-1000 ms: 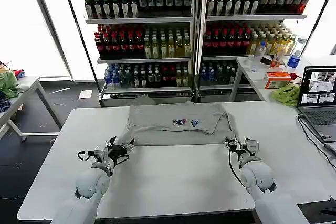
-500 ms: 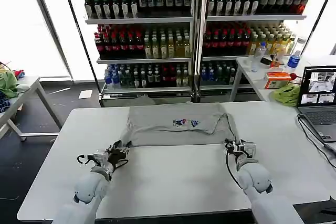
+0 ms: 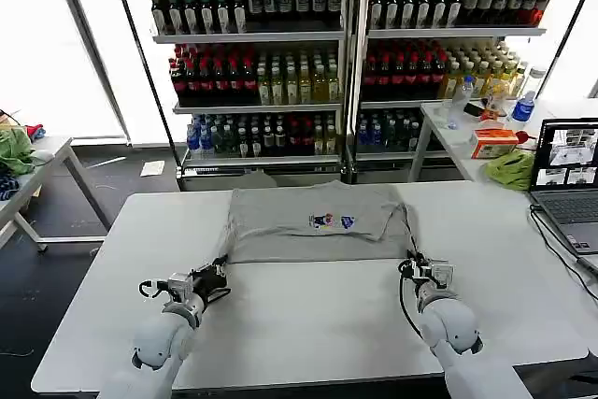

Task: Fold and organize the clothes.

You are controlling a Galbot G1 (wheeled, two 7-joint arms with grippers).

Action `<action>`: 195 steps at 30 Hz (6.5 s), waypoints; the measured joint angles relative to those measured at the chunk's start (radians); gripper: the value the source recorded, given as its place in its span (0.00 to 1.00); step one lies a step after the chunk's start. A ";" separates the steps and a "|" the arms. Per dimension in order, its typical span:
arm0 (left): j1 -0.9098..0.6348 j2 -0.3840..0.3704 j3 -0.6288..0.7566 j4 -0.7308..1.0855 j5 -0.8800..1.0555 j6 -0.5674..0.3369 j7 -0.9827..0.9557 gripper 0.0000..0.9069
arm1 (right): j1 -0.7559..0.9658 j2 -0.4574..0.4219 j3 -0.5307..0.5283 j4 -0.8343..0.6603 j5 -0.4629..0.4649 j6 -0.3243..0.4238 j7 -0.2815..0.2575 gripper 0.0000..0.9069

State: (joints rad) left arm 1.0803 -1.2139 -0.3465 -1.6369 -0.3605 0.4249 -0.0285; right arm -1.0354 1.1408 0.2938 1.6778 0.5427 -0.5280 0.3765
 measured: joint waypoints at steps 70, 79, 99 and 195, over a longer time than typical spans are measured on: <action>0.756 0.018 -0.146 -0.627 0.125 -0.019 -0.083 1.00 | -0.784 -0.040 0.150 0.624 -0.250 0.135 0.221 1.00; 0.707 0.030 -0.160 -0.660 0.111 -0.021 -0.092 1.00 | -0.678 -0.024 0.181 0.601 -0.228 0.175 0.174 1.00; 0.320 0.162 -0.130 -0.504 -0.049 -0.005 -0.031 1.00 | -0.084 -0.028 0.092 0.301 -0.099 0.088 0.031 1.00; -0.322 0.140 0.194 0.262 -0.227 0.044 0.066 0.00 | 0.610 0.113 -0.227 -0.656 0.019 -0.046 -0.235 0.77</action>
State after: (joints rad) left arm 0.7582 -1.0743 -0.1526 -1.3747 -0.5873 0.4691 0.0380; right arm -0.4252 1.2543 0.0668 1.0218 0.5616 -0.5742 0.1417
